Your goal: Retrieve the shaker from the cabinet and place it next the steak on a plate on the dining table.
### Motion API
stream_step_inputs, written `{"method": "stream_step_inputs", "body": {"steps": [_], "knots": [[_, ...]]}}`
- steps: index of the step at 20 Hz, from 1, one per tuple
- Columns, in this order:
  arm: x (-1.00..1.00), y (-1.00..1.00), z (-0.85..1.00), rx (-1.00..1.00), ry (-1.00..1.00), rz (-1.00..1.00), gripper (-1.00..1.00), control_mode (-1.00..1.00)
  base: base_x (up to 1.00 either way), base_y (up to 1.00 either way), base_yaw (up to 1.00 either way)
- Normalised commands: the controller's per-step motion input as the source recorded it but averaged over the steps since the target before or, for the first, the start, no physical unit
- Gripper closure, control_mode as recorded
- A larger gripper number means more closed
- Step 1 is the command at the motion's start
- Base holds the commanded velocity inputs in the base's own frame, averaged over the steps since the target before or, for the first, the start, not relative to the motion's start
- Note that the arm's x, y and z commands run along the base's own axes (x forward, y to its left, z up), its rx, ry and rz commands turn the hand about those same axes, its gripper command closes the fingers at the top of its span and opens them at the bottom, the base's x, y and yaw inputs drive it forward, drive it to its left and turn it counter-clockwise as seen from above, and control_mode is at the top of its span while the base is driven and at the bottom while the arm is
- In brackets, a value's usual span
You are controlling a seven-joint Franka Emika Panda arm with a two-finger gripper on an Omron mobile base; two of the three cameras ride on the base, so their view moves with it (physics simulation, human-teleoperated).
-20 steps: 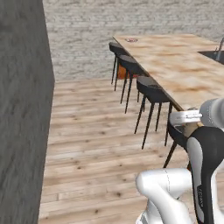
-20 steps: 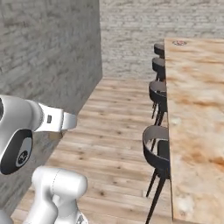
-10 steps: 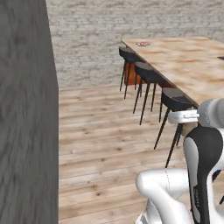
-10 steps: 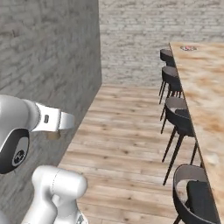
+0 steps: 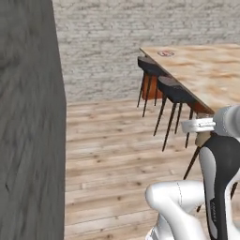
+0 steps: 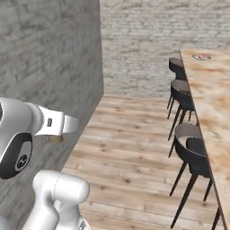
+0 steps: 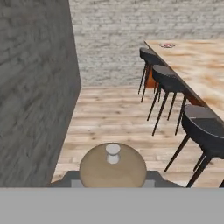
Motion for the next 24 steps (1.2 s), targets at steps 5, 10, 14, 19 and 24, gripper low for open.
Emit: {"method": "stream_step_inputs", "body": {"steps": [5,10,14,19,24], "knots": [[0.0,0.0,0.0,0.0,0.0,0.0,1.0,1.0,1.0,-0.23,0.03],[0.0,0.0,0.0,0.0,0.0,0.0,1.0,1.0,1.0,-0.21,0.02],[0.0,0.0,0.0,0.0,0.0,0.0,1.0,1.0,1.0,-0.18,0.0],[0.0,0.0,0.0,0.0,0.0,0.0,1.0,1.0,1.0,-0.16,0.0],[0.0,0.0,0.0,0.0,0.0,0.0,1.0,1.0,1.0,-0.08,0.0]]}}
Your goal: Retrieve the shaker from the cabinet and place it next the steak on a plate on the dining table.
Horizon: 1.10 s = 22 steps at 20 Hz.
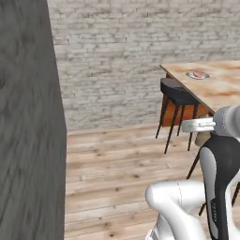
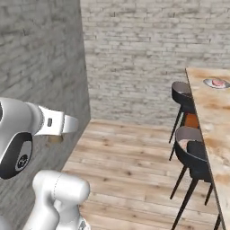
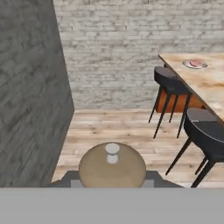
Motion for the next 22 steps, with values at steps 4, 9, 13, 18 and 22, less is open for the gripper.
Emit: {"method": "stream_step_inputs", "body": {"steps": [4,9,13,18,22], "knots": [[0.0,0.0,0.0,0.0,0.0,0.0,1.0,1.0,1.0,-0.05,0.0],[0.0,0.0,0.0,0.0,0.0,0.0,1.0,1.0,1.0,0.06,-0.29],[0.0,0.0,0.0,0.0,0.0,0.0,1.0,1.0,0.65,0.51,-0.82],[0.0,0.0,0.0,0.0,0.0,0.0,1.0,1.0,0.49,0.56,-0.86],[0.0,0.0,0.0,0.0,0.0,0.0,1.0,1.0,0.33,0.59,-0.81]]}}
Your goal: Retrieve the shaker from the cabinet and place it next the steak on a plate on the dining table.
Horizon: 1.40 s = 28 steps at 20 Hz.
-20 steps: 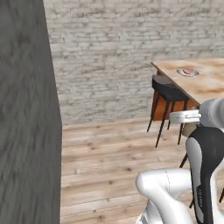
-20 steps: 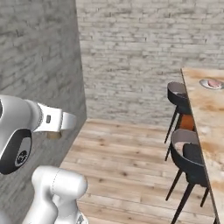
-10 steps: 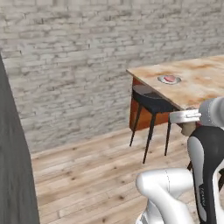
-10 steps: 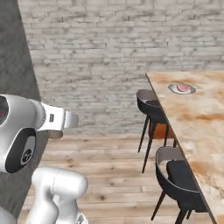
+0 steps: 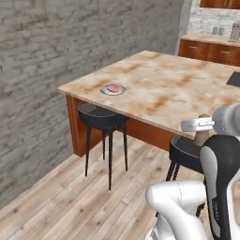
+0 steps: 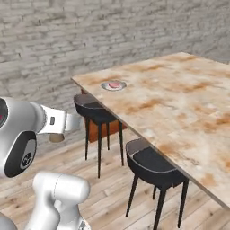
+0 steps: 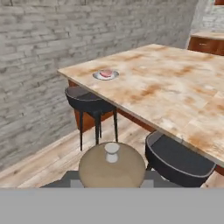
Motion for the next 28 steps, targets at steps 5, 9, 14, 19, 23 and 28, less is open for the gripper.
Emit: {"method": "stream_step_inputs", "body": {"steps": [5,9,14,19,23,28], "knots": [[0.0,0.0,0.0,0.0,0.0,0.0,1.0,1.0,0.65,0.84,-0.66],[0.0,0.0,0.0,0.0,0.0,0.0,1.0,1.0,0.73,1.0,-0.46],[0.0,0.0,0.0,0.0,0.0,0.0,1.0,1.0,0.7,1.0,-0.34],[0.0,0.0,0.0,0.0,0.0,0.0,1.0,1.0,0.91,0.8,-0.23],[0.0,0.0,0.0,0.0,0.0,0.0,1.0,1.0,1.0,0.23,-0.2],[0.0,0.0,0.0,0.0,0.0,0.0,1.0,1.0,1.0,0.02,-0.29]]}}
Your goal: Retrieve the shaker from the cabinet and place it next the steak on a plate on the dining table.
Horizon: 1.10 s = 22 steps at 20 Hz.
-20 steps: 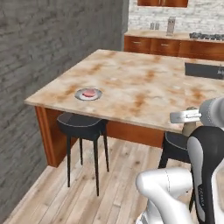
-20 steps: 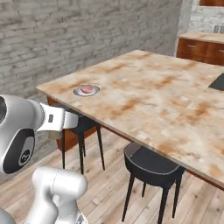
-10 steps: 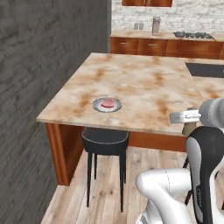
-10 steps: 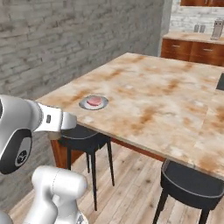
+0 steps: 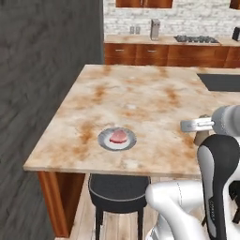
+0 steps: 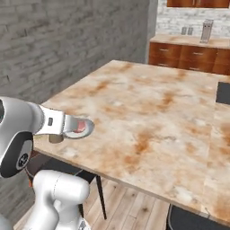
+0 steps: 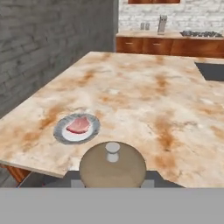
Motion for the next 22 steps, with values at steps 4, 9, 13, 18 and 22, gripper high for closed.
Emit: {"method": "stream_step_inputs", "body": {"steps": [4,9,13,18,22], "knots": [[0.0,0.0,0.0,0.0,0.0,0.0,1.0,1.0,0.67,0.29,-0.6],[0.2,0.0,0.0,0.0,0.02,0.04,1.0,-1.0,0.55,0.2,-0.09],[0.86,-0.01,-0.07,0.04,0.02,0.33,1.0,-1.0,0.0,0.0,0.0],[0.65,0.0,-0.39,0.0,0.0,0.5,1.0,-1.0,0.0,0.0,0.0],[0.7,0.01,-0.67,0.02,0.0,0.57,1.0,-1.0,0.0,0.0,0.0]]}}
